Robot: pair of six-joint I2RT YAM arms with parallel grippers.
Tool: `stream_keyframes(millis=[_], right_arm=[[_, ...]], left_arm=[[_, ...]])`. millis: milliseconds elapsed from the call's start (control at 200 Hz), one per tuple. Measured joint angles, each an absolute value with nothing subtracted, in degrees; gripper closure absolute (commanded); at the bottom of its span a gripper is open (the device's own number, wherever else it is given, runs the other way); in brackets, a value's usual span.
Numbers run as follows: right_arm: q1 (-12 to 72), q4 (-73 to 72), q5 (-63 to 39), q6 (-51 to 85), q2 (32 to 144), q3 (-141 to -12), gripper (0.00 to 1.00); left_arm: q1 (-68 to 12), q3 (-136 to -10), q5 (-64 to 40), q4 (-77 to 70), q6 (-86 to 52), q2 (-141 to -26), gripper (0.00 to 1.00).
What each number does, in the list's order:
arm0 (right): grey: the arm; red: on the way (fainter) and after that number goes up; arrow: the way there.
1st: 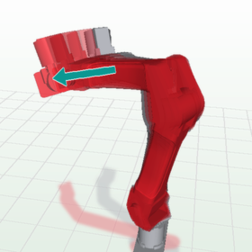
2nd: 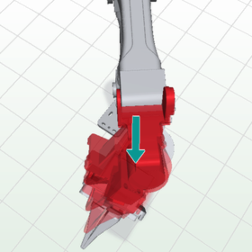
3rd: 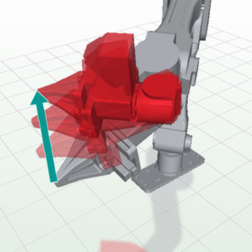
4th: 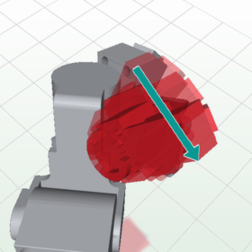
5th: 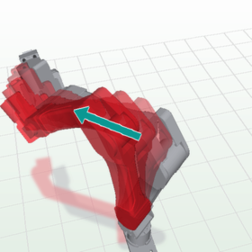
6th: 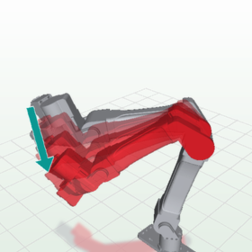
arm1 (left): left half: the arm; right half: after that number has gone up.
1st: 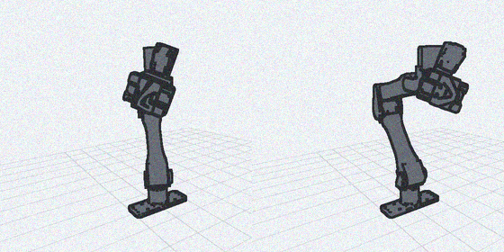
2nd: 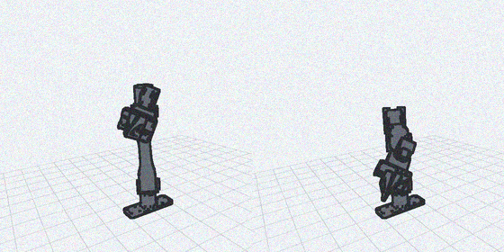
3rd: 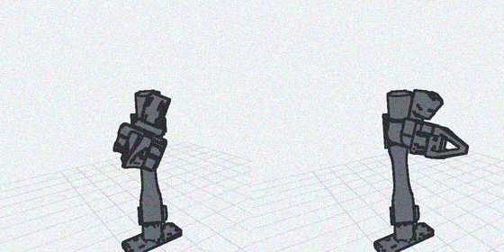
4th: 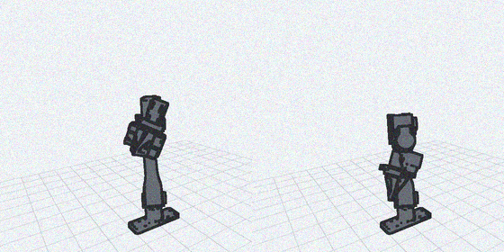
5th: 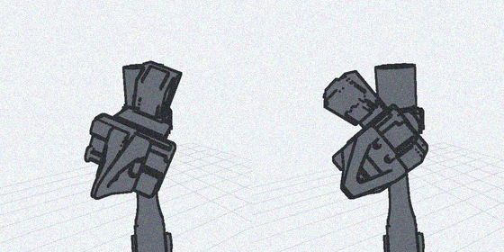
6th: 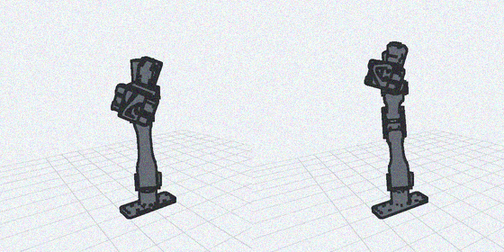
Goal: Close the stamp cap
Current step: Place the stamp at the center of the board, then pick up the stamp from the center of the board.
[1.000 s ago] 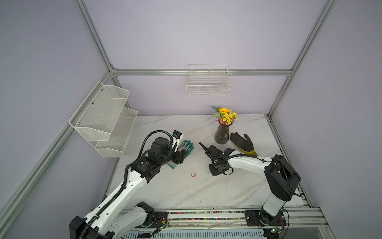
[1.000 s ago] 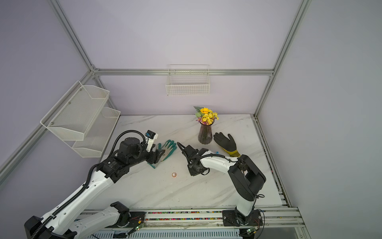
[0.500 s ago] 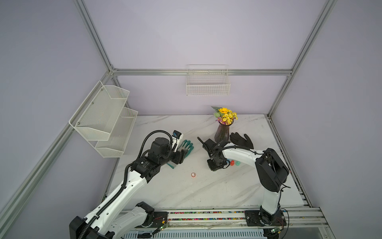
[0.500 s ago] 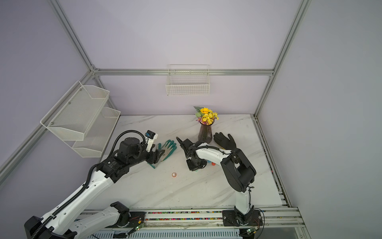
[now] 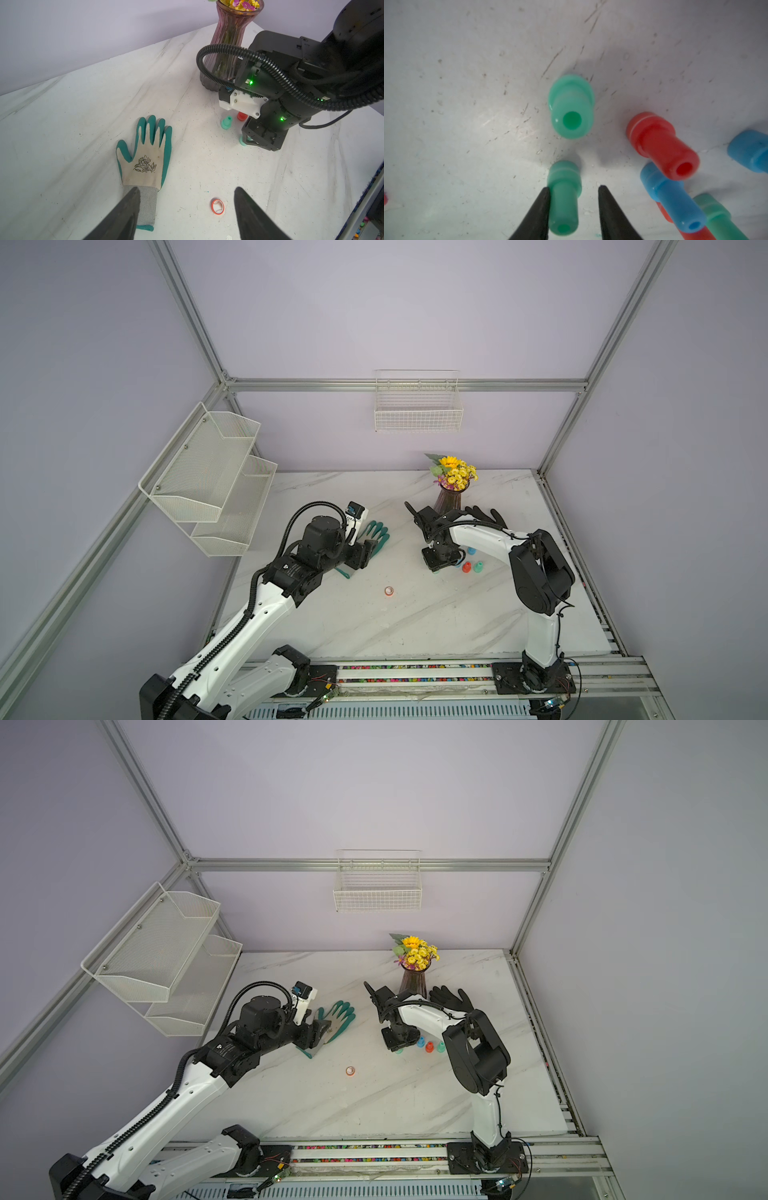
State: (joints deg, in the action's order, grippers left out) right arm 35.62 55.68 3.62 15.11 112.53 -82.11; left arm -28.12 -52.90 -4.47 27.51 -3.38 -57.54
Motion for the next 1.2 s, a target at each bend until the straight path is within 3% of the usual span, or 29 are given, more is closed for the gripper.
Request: stream_keyframes(millis=[475,860,1000,1200], right_arm=[[35.2,58.5,2.0,16.1,102.5,-84.5,0.56],[33.7,59.5,2.0,19.9,101.0,-81.6,0.57],[28.8,59.8,2.4,22.0,95.3,-76.0,0.55],[15.1,59.6,2.7,23.6,84.2,-68.7,0.51]], left_arm=[[-27.8,-52.9,-4.3,28.4,-3.4,-57.5,0.29],[-27.8,-52.9,-4.3,28.9,-3.6,-54.8,0.29],[-27.8,-52.9,-4.3,29.1,-3.9,-54.4,0.30],[-27.7,-53.3,-4.3,31.1,-4.6,-54.4,0.30]])
